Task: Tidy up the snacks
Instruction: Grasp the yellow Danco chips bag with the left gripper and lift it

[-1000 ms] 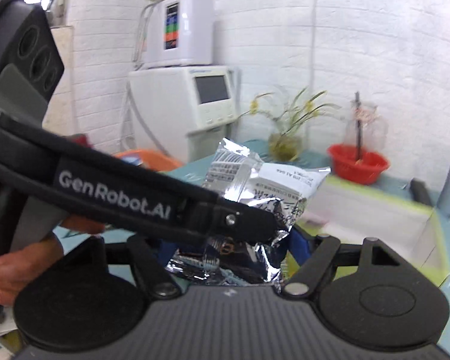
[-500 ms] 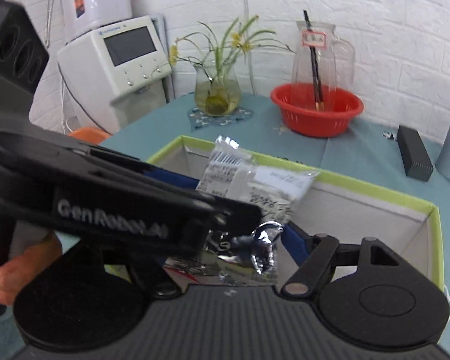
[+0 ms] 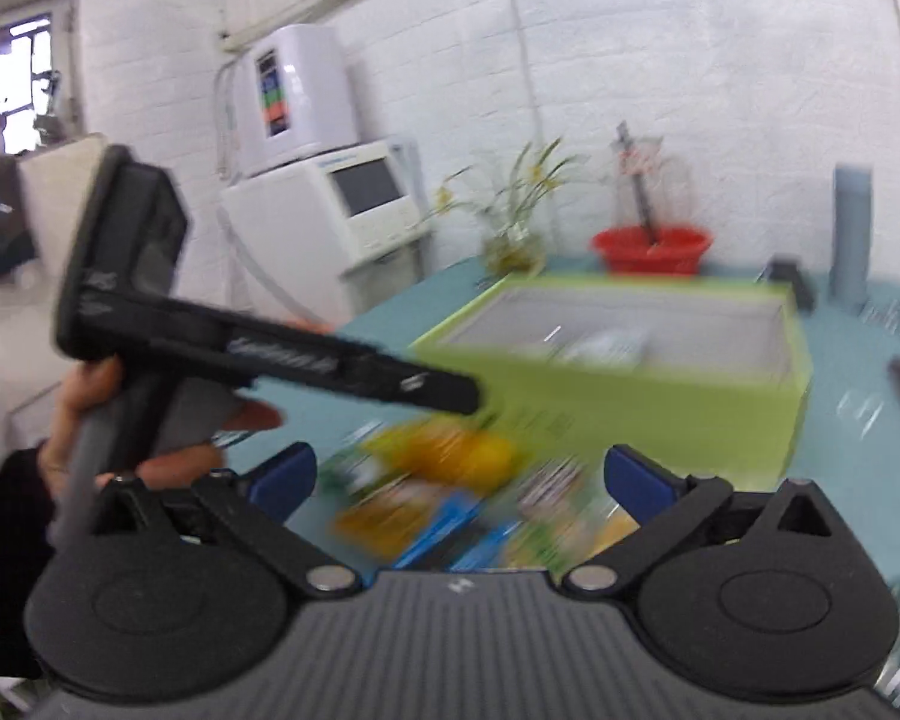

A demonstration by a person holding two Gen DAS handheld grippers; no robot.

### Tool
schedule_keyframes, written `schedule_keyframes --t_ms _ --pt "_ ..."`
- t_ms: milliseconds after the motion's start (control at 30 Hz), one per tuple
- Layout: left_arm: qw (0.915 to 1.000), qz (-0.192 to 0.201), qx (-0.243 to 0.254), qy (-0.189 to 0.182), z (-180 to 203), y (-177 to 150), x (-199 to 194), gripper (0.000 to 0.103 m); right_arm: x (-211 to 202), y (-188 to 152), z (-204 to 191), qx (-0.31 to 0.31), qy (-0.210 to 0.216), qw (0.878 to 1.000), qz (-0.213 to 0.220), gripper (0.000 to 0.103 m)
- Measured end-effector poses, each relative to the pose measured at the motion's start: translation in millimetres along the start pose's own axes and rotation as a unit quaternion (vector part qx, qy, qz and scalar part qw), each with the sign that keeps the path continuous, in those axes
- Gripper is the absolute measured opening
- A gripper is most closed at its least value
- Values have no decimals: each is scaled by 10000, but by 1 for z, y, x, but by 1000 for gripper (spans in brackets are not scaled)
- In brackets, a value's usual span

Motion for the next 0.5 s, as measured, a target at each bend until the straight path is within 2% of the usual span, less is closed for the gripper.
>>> schedule_keyframes --t_ms 67,133,200,267,333,400,500 --pt "9998 -150 -105 -33 4 -29 -10 54 -1 -25 -23 134 205 9995 -209 102" --pt "9992 -363 -161 -111 9 -53 -15 51 4 -40 -36 86 228 9989 -389 102" --pt "9987 -475 -154 -136 13 -61 -14 48 14 -45 -39 111 72 9986 -517 102" --pt "9982 -581 -88 -111 17 -61 -8 40 28 -46 -37 126 -99 9977 -651 102" --pt "9978 -659 -93 31 19 -61 -2 40 37 -48 -35 66 -361 9966 -733 102" --pt "9980 -566 -129 241 18 -61 -7 40 30 -47 -38 25 -404 9967 -708 102" --pt "9996 -214 -186 85 17 -52 -28 42 -4 -43 -52 -58 -124 9992 -389 102"
Point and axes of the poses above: each gripper's, at about its wrist camera, not at the fingertips, and x roughly the way its jaws point, z to its right, y to its top, the point moved 3 cm from there along x, roughly the way its jaws point, and after that the axes turned 2 degrees about -y, right-handed, at the moved point
